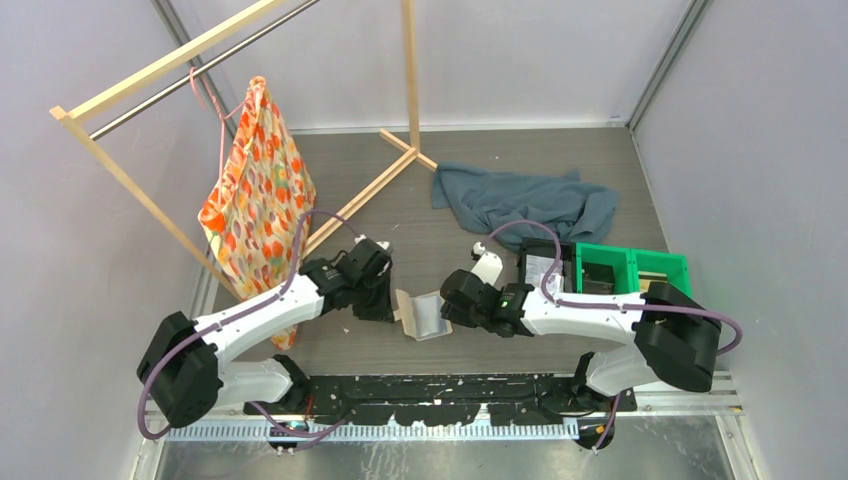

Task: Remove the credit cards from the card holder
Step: Open the card holder at the center of the board.

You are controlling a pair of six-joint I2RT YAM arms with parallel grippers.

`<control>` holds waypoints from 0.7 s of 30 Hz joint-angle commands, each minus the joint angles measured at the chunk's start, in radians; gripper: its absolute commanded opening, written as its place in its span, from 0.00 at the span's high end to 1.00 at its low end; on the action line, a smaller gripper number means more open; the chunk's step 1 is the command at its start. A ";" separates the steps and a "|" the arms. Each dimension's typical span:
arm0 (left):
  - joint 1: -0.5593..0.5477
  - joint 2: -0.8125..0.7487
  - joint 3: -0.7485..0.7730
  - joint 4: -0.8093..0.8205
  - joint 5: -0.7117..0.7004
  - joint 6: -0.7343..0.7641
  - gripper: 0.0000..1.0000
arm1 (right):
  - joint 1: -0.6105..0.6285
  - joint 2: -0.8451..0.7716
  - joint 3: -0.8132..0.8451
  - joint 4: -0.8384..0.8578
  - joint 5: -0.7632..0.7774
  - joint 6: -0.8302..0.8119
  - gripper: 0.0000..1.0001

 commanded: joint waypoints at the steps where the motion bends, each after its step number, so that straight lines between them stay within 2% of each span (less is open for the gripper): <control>1: 0.005 -0.007 -0.021 -0.051 -0.049 0.010 1.00 | 0.001 0.018 0.039 0.056 -0.010 0.010 0.68; 5: 0.006 0.025 -0.016 -0.068 -0.095 0.005 1.00 | 0.000 0.065 0.056 0.068 -0.040 0.003 0.70; 11: 0.006 0.100 0.010 -0.086 -0.150 -0.003 1.00 | -0.003 0.087 0.052 0.120 -0.072 0.007 0.60; 21: 0.006 0.199 0.054 -0.042 -0.167 0.009 1.00 | -0.014 0.121 0.066 0.255 -0.220 -0.010 0.59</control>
